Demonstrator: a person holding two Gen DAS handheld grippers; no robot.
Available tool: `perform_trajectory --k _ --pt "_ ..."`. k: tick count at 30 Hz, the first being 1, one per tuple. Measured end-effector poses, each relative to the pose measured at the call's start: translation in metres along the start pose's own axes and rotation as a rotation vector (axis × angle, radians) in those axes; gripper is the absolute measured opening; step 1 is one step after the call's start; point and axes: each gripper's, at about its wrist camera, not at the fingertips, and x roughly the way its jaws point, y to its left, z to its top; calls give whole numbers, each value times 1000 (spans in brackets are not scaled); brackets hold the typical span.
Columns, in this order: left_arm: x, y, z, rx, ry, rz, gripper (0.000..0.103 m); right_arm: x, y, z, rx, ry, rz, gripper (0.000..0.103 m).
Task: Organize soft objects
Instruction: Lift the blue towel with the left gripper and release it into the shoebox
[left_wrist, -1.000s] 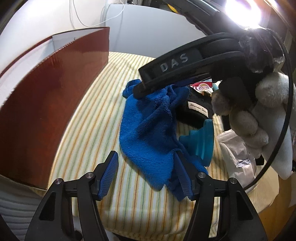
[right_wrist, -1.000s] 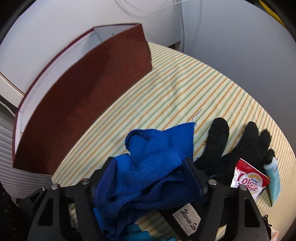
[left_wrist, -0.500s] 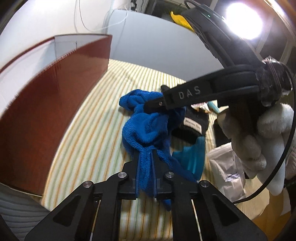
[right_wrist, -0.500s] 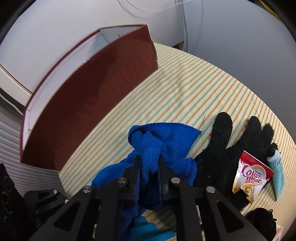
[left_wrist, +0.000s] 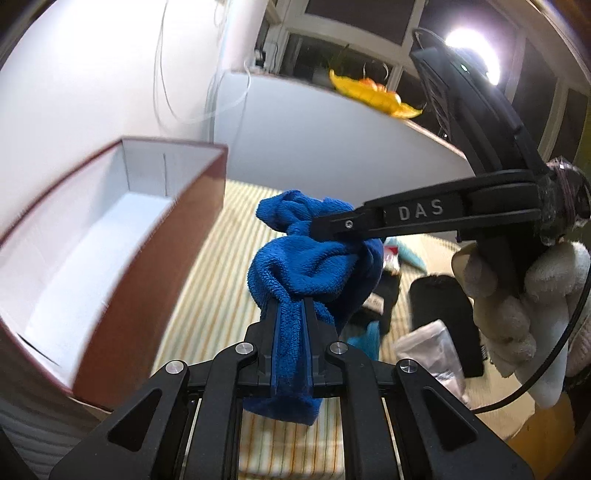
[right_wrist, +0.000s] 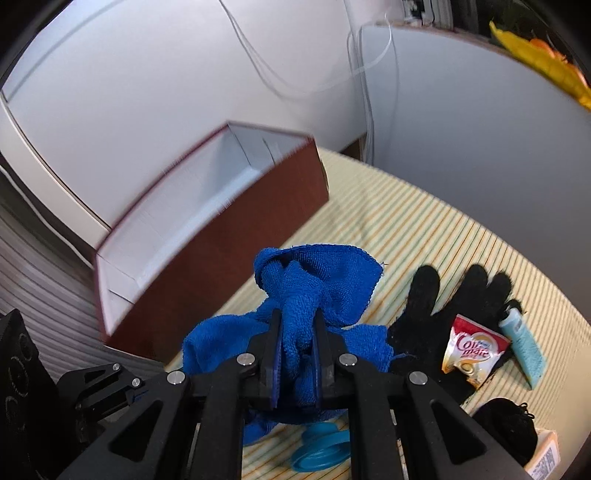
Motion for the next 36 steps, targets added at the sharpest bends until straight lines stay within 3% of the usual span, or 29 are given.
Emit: perform_trajectory --k 10,20,24,30,31,33,34,35,36 --pt "-59 22 34 19 -142 31 9 -54 47 36 -53 -142 31 12" --pt "-106 78 68 8 -266 202 9 -36 125 89 -153 -190 103 11" --pt "-105 97 69 -1 -262 259 9 -13 140 101 -162 -176 121 12" --pt "-82 115 61 -10 -180 323 11 30 141 101 -173 -104 98 14" --pt "-78 117 60 -22 -164 332 15 33 140 100 -175 -99 79 20" --pt "-75 121 58 -41 -149 349 35 33 134 94 -170 -99 58 43" --pt "-75 122 56 -51 -150 364 53 30 131 94 -164 -110 54 59" --pt "-77 122 54 -55 -163 375 61 25 127 92 -157 -128 43 66" --pt "-78 120 54 -59 -171 383 62 16 122 90 -149 -149 32 66"
